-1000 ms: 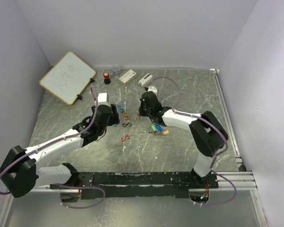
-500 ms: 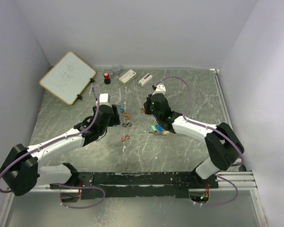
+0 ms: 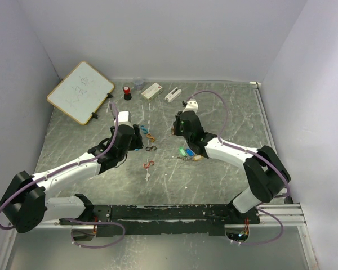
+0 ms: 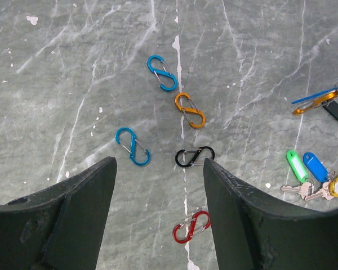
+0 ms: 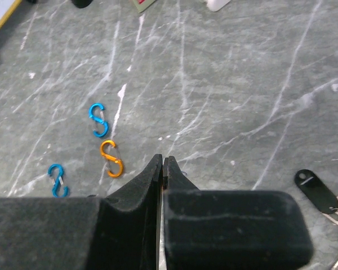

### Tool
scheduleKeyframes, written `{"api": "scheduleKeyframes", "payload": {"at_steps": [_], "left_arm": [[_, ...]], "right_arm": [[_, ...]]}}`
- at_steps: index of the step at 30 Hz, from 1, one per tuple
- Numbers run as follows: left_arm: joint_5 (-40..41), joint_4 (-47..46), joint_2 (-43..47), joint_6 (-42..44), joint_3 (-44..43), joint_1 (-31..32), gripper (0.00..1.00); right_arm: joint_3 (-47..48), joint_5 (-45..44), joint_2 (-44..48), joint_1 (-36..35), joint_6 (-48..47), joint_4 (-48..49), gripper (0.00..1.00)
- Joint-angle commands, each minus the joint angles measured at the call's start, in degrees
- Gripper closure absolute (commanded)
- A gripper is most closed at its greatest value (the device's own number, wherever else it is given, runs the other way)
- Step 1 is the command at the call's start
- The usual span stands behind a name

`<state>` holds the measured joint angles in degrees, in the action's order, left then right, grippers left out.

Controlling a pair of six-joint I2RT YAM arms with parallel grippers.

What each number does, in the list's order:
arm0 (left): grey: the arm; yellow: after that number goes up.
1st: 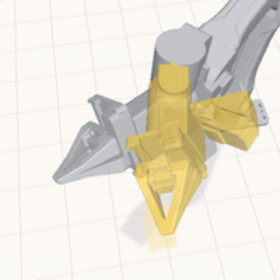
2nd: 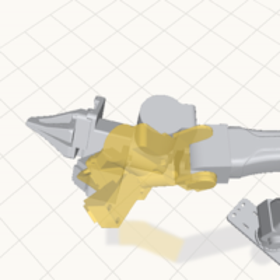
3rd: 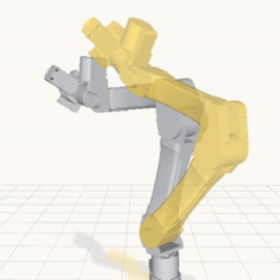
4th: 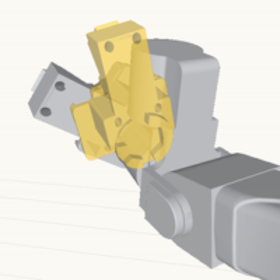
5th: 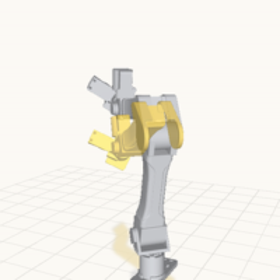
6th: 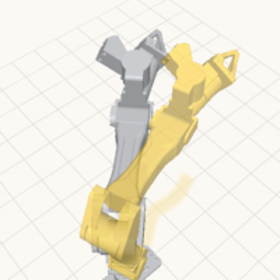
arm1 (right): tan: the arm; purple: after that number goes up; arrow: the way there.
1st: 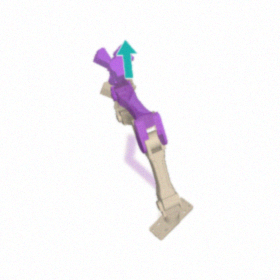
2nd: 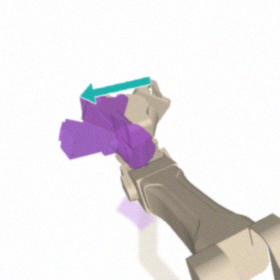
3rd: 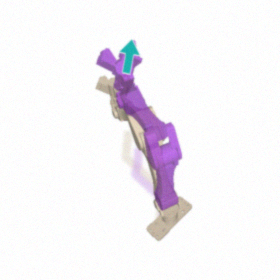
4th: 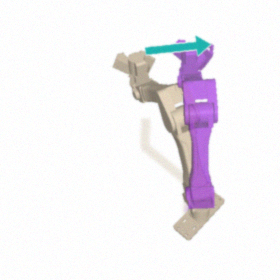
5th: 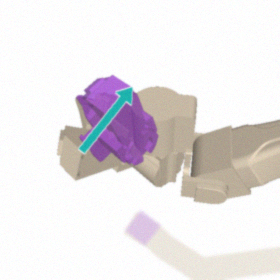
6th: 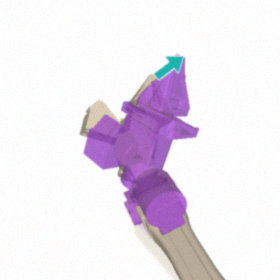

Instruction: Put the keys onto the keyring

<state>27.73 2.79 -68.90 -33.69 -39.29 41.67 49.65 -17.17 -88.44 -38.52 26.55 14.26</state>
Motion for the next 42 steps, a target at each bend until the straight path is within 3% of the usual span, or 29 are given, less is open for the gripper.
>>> {"api": "scheduleKeyframes", "payload": {"at_steps": [1,15,34,39,42], "left_arm": [[-0.9,-1.7,0.5,-0.4,0.2,-0.4,0.27],[-1.1,-2.6,-0.7,-0.2,0.3,-0.4,0.27],[-1.1,-2.8,-0.9,-0.8,1.4,-0.5,0.27],[-0.8,-2.7,-0.9,-0.8,1.5,-0.5,0.27],[-0.9,-2.8,-1.2,-0.8,1.4,-0.5,0.27]], "right_arm": [[5.1,-2.2,-2.5,3.4,-1.1,-3.5,1.0],[19.3,3.3,-15.3,17.8,-4.5,-6.5,1.0],[28.1,9.5,-28.2,19.8,-3.1,-5.6,1.0],[27.3,8.9,-27.8,20.7,-2.3,-4.5,0.77],[25.7,8.4,-25.6,21.2,-2.7,-3.8,0.68]]}}
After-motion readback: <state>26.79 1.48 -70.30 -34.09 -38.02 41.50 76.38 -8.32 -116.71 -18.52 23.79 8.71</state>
